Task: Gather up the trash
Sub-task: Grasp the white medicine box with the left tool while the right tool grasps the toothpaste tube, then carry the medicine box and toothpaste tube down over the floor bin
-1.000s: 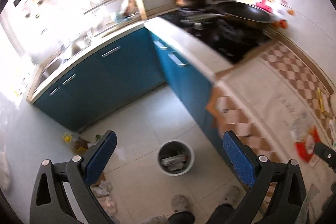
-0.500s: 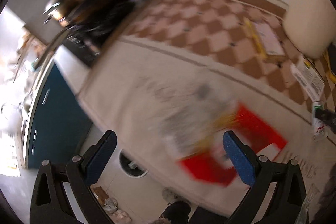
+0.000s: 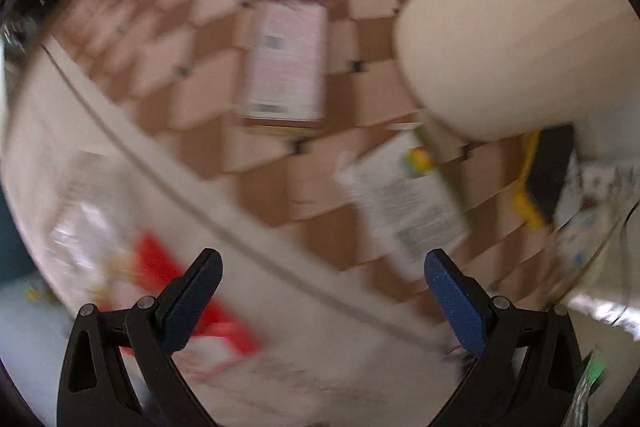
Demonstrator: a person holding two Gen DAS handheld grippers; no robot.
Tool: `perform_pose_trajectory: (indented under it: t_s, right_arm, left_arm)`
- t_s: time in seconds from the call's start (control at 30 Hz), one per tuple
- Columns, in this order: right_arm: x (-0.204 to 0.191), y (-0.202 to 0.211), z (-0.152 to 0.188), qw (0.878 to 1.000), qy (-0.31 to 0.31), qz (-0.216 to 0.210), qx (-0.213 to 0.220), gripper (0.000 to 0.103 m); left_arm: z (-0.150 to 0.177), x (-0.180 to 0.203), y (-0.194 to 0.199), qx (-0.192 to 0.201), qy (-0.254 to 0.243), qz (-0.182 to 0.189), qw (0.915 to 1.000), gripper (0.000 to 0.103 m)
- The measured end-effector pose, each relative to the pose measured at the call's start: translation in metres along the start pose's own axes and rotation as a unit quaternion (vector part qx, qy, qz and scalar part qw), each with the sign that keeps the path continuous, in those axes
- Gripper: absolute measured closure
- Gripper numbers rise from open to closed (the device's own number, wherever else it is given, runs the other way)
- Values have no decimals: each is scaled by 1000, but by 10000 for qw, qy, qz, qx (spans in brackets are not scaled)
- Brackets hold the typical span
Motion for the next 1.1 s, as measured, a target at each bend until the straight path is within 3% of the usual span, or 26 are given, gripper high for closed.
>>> perform_pose_trajectory:
  t_s: [0.13,0.33,0.37,0.53,0.73,1.0,1.1]
  right_arm:
    - [36,-7,-17,9993,-250,254,86,86]
    - [56,-6,-30,9978,-350,487,279,86]
    - [58,-5,-32,9978,-349,492,287,86]
    - [65,-7,-41,9978,-298,481,337,86]
    - [56,0,-34,9984,-277,343,359,87]
    - [36,19,-28,9988,-206,61,431,88]
    - [23,29,-25,9988,-163,-57,458,88]
  left_arm:
    - [-7,32,-34,-472,690,249,9962,1]
    - [-10,52,-58,-388,868,-64,9954,2]
    - [-9,50,-62,-378,848,-218,9954,10]
    - [-6,51,-64,-127,276,-585,9978,29]
    - [11,41,-56,199,-535,-537,9969,32]
    - [14,-1,-23,768,-736,-466,9932,33]
    - [11,-15,4,1164,-842,-442,9886,33]
Point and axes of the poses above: each gripper's, at about its wrist camera, not at the fingertips, and y roughly against the way its jaws point, x to its right, z to its underside, the point moved 10 cm from there along -y, roughly the way its jaws point, and after that the axes turned 6 degrees about x, right-handed, at the moved point
